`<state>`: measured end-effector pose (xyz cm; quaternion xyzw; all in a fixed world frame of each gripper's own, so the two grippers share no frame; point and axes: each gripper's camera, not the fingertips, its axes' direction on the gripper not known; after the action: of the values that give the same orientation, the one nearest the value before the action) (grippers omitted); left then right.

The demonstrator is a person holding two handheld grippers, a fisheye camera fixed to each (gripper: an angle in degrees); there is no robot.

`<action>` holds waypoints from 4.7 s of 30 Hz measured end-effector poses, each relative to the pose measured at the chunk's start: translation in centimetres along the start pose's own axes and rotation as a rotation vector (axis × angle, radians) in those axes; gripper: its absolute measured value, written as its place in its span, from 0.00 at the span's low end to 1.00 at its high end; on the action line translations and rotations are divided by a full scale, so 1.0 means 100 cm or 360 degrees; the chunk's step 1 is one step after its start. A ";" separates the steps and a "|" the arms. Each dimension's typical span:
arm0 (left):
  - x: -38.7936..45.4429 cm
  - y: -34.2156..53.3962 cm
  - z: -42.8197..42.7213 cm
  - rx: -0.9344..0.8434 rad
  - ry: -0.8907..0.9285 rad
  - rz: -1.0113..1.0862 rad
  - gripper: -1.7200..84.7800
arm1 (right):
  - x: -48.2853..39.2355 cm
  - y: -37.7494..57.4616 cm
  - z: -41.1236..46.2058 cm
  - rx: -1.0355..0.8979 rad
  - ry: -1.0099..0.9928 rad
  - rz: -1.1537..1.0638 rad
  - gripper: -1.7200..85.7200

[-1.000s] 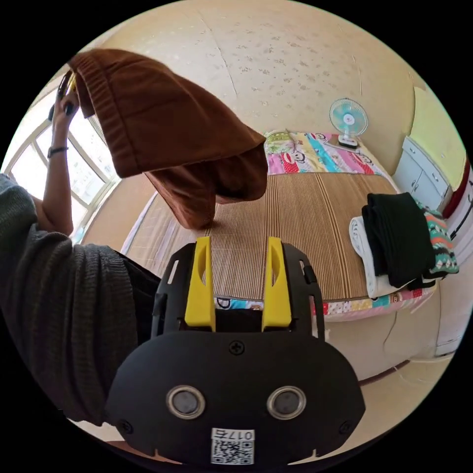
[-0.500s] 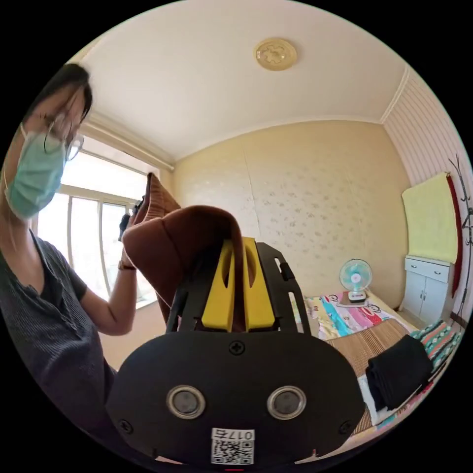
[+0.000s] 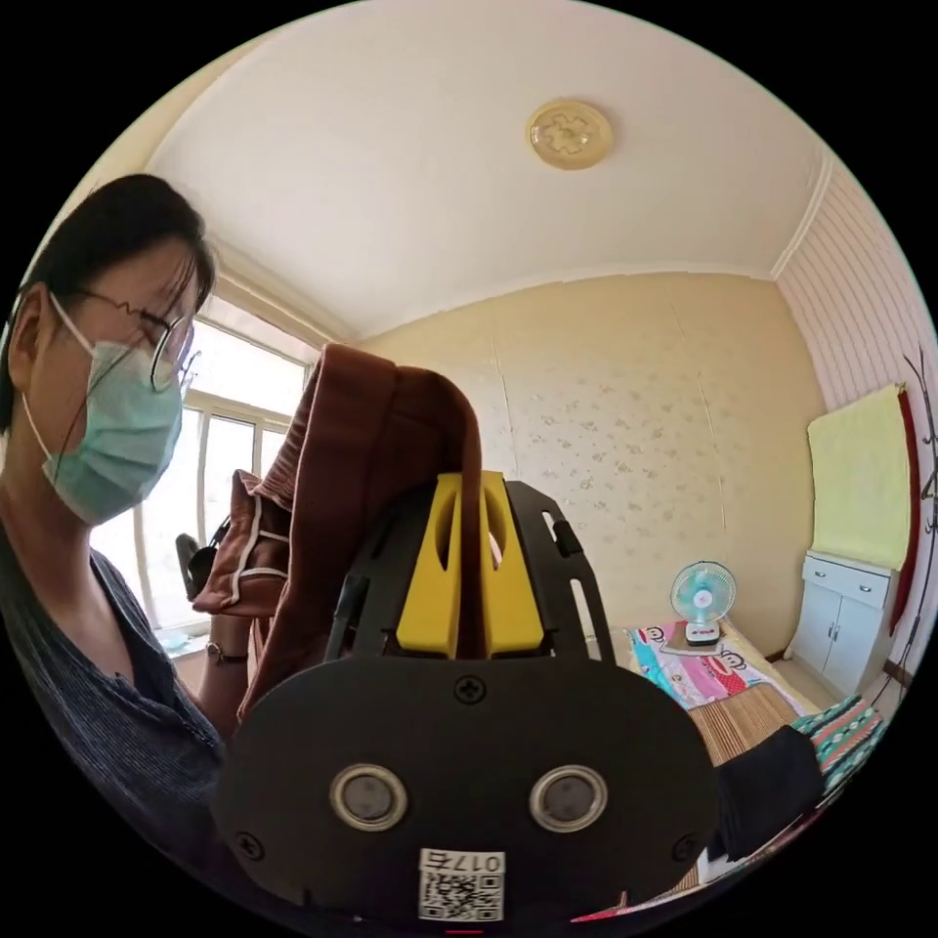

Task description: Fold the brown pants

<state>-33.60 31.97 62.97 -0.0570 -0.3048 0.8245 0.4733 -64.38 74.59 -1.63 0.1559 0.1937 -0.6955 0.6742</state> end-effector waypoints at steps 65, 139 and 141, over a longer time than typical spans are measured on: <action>-0.708 0.563 -0.017 -0.2473 -0.0972 -0.1175 0.11 | 0.644 0.401 0.357 -0.2503 -0.0806 0.1423 0.04; -0.802 0.290 -0.336 -0.2749 -0.1062 -0.1497 0.02 | 0.492 0.608 0.428 -0.2868 -0.0306 0.1011 0.12; -0.802 0.292 -0.336 -0.2796 -0.1074 -0.1451 0.02 | 0.483 0.618 0.402 -0.2880 -0.0233 0.1121 0.08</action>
<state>1.21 -28.98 3.96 -0.0274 -0.9058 0.0294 0.4218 -3.00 11.94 6.83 -0.4156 0.5548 -0.0502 0.7190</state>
